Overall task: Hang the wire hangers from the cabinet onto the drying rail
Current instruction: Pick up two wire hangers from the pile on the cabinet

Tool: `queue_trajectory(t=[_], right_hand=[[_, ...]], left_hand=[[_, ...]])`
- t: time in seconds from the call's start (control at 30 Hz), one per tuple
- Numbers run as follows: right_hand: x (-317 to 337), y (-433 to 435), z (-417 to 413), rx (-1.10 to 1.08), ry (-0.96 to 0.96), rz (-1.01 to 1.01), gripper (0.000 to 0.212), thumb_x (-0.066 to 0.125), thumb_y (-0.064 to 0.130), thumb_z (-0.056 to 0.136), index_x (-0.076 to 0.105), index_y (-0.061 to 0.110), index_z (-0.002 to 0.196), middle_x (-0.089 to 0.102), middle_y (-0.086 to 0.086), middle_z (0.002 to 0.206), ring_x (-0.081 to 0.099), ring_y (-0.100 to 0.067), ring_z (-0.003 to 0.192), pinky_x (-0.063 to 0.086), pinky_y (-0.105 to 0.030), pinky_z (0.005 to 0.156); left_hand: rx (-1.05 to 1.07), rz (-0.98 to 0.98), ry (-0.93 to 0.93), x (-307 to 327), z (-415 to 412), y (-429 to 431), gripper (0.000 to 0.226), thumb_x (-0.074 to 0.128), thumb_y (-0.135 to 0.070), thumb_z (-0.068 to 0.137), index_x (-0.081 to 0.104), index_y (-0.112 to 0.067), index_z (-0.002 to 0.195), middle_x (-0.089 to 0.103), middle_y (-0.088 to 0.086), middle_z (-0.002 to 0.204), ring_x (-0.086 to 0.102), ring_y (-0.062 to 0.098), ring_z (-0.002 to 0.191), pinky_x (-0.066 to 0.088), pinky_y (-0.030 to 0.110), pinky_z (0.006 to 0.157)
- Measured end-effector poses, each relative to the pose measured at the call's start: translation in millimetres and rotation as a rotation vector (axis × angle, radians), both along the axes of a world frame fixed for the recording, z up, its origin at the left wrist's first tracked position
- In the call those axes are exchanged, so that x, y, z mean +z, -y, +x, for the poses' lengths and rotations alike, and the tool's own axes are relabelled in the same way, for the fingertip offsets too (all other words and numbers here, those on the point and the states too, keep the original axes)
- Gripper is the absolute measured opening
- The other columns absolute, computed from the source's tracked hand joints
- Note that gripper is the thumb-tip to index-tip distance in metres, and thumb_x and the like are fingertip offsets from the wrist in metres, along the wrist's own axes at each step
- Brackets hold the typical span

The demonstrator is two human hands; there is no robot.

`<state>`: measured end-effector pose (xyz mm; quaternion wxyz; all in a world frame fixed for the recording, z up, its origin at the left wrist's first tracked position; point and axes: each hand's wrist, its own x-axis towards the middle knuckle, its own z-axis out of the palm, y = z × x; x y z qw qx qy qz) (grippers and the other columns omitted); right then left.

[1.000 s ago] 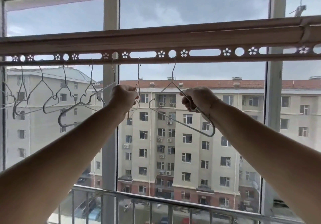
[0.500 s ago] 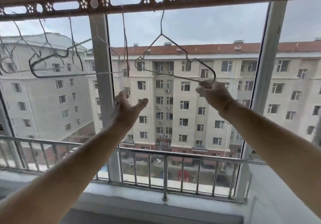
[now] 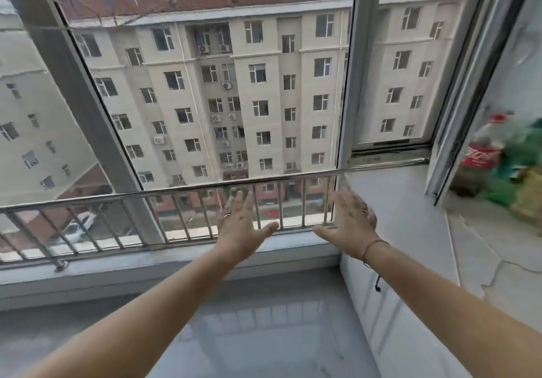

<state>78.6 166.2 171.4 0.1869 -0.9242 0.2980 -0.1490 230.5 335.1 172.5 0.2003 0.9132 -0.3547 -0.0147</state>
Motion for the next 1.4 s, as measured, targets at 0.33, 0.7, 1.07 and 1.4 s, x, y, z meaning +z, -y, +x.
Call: queue_trajectory(t=[0.33, 0.7, 1.07, 1.4], right_hand=[[-92, 30, -158, -0.353, -0.173, 0.19, 0.087, 0.055, 0.055, 0.08, 0.009, 0.028, 0.148, 0.001, -0.004, 0.157, 0.0, -0.021, 0.145, 0.004, -0.042, 0.117], [-144, 70, -347, -0.827, -0.09, 0.332, 0.076, 0.06, 0.044, 0.08, 0.026, 0.019, 0.143, 0.02, -0.007, 0.151, 0.023, -0.027, 0.138, 0.028, -0.036, 0.11], [-198, 36, -491, -1.341, 0.011, 0.482, 0.06, 0.069, 0.031, 0.076, 0.047, 0.014, 0.13, 0.044, -0.012, 0.133, 0.041, -0.031, 0.123, 0.038, -0.038, 0.098], [-221, 2, -548, -1.721, 0.151, 0.504, 0.043, 0.069, 0.035, 0.078, 0.059, 0.011, 0.112, 0.056, -0.011, 0.114, 0.051, -0.03, 0.11, 0.042, -0.038, 0.09]], left_hand=[[-0.244, 0.073, -0.066, -69, -118, 100, 0.09, 0.049, -0.061, 0.084, 0.004, -0.02, 0.151, 0.0, 0.002, 0.16, -0.004, 0.019, 0.147, 0.0, 0.038, 0.119], [-0.478, 0.169, -0.136, -117, -252, 196, 0.086, 0.046, -0.062, 0.085, 0.012, -0.017, 0.15, 0.009, 0.005, 0.159, 0.002, 0.022, 0.147, 0.002, 0.038, 0.119], [-0.892, 0.311, -0.181, -176, -377, 254, 0.074, 0.048, -0.059, 0.086, 0.029, -0.018, 0.144, 0.027, 0.002, 0.153, 0.016, 0.023, 0.143, 0.013, 0.038, 0.116], [-1.281, 0.399, -0.204, -210, -479, 284, 0.051, 0.053, -0.053, 0.086, 0.051, -0.026, 0.129, 0.047, -0.004, 0.136, 0.035, 0.018, 0.131, 0.025, 0.031, 0.106]])
